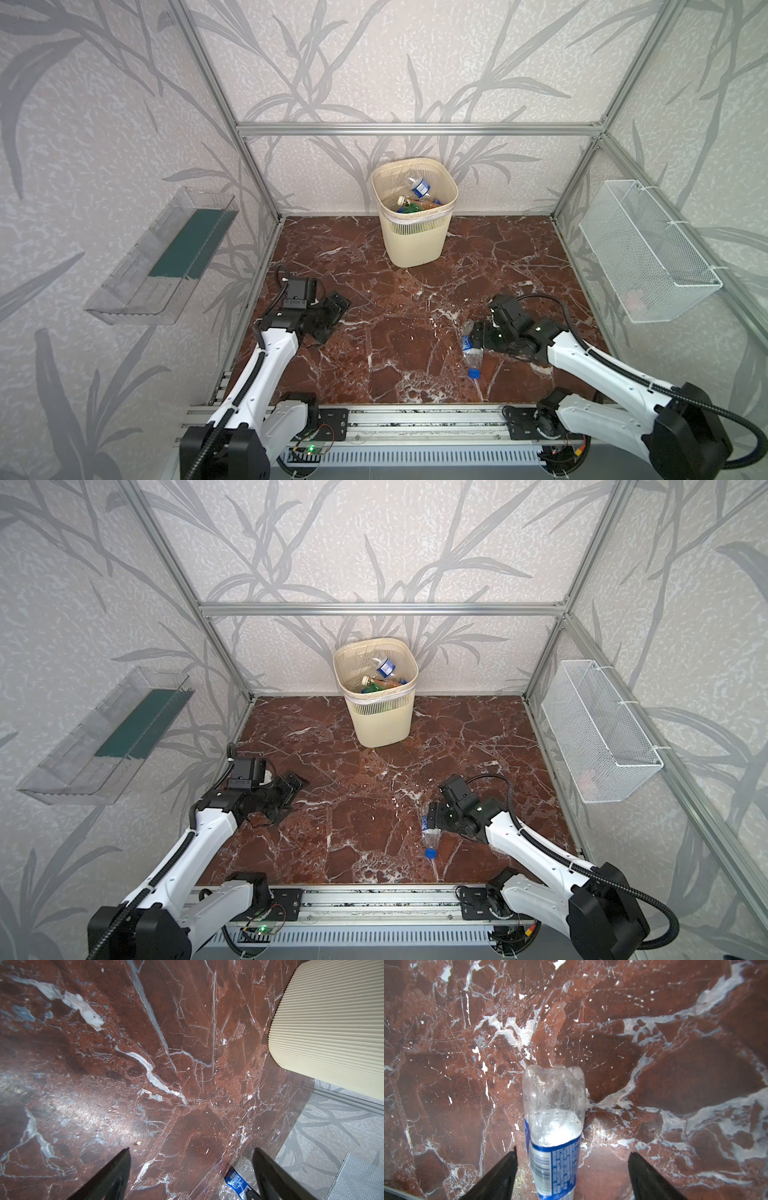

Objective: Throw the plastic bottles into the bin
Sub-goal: 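Drag the blue-labelled bottle nearer the robot with the right gripper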

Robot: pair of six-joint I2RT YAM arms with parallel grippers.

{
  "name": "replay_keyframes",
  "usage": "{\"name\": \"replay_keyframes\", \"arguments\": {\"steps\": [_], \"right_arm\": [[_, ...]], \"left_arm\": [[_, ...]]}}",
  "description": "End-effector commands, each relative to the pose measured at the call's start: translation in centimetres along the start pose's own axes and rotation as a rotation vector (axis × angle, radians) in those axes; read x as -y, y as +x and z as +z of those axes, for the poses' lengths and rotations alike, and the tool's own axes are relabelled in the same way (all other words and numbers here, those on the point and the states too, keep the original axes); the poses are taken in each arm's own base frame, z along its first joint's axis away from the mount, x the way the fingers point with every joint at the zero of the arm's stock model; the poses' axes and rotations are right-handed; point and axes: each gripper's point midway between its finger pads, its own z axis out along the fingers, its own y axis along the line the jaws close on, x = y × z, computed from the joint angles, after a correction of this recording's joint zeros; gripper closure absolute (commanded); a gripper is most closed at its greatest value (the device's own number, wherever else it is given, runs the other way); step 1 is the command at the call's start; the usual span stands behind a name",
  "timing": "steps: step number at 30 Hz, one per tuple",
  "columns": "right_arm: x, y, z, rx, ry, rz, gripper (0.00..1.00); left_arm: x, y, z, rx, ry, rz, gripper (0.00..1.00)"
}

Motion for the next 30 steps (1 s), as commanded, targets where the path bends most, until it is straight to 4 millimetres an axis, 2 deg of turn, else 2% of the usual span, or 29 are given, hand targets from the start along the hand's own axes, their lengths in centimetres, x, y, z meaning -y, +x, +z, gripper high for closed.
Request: {"name": "replay_keyframes", "arguments": {"steps": [1, 10, 19, 26, 30], "right_arm": [[0.2, 0.3, 0.6, -0.024, 0.006, 0.023, 0.21], [-0.6, 1.3, 1.6, -0.061, -0.060, 0.064, 0.38], [-0.6, 2.0, 2.7, -0.097, -0.065, 0.092, 0.37], [-0.5, 1.5, 1.7, -0.052, -0.068, 0.098, 0.51], [-0.3, 1.0, 0.8, -0.014, -0.079, 0.112, 0.53]], "left_arm": [[1.2, -0.3, -0.9, 0.015, 0.035, 0.021, 0.08], [1.1, -0.2, -1.1, 0.016, 0.034, 0.022, 0.08], [1.1, -0.2, -1.1, 0.016, 0.033, 0.024, 0.09], [0.9, -0.2, -1.2, 0.020, 0.027, 0.024, 0.09], [0.8, -0.2, -1.1, 0.017, 0.024, 0.020, 0.09]]}}
